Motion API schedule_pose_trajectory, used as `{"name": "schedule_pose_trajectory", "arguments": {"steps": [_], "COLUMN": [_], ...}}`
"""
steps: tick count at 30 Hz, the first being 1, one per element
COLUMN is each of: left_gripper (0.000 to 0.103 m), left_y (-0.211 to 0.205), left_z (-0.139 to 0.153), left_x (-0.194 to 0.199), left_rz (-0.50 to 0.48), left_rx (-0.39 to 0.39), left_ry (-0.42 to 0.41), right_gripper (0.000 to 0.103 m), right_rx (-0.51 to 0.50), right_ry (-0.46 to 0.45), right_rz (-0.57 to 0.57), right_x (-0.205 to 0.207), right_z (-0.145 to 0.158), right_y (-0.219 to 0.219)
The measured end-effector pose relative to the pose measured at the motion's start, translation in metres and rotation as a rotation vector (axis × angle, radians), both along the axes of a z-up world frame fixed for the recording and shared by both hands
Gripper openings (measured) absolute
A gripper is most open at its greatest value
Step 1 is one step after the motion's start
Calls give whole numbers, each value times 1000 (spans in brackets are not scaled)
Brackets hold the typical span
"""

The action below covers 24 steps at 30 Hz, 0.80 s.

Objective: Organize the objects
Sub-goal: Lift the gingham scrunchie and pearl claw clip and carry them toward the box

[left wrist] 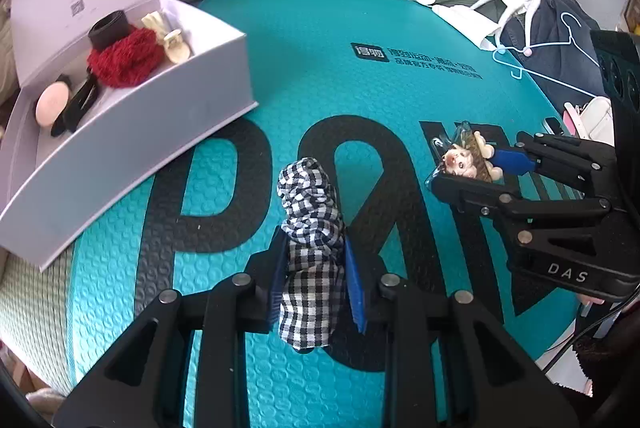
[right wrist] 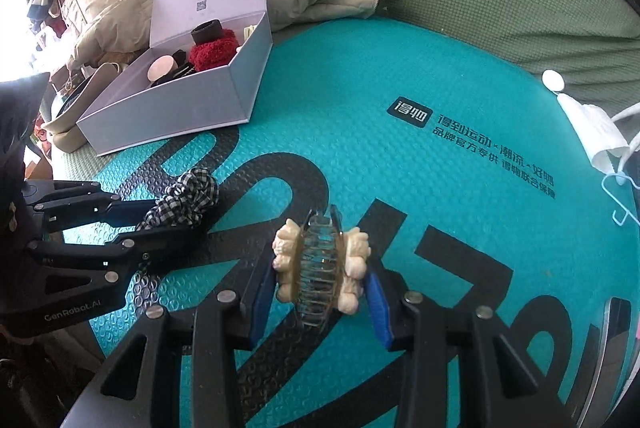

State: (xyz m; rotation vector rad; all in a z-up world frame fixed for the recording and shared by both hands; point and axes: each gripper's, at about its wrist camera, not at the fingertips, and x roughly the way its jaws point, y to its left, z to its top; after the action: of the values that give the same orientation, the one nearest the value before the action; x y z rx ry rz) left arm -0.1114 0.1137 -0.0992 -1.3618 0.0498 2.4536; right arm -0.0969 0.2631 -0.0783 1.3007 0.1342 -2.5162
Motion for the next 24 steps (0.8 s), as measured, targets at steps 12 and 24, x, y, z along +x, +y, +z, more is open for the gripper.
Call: {"name": "schedule_pose_trajectory", "arguments": {"steps": [12,24], "left_gripper": [27,24], "left_y": [0,-9], "left_z": [-5,-1], "left_x": [-35,-43], "left_rz": [-21,28], "left_rx": [52,69], "left_ry": [5,-42], "right_gripper": [42,40], "right_rx": [-16,-46], "right_ry": [-21,-13], "right_rz": [-9,35], "right_x": [-12,-25], "right_z": [-7,3], "right_y": [1,-4]}}
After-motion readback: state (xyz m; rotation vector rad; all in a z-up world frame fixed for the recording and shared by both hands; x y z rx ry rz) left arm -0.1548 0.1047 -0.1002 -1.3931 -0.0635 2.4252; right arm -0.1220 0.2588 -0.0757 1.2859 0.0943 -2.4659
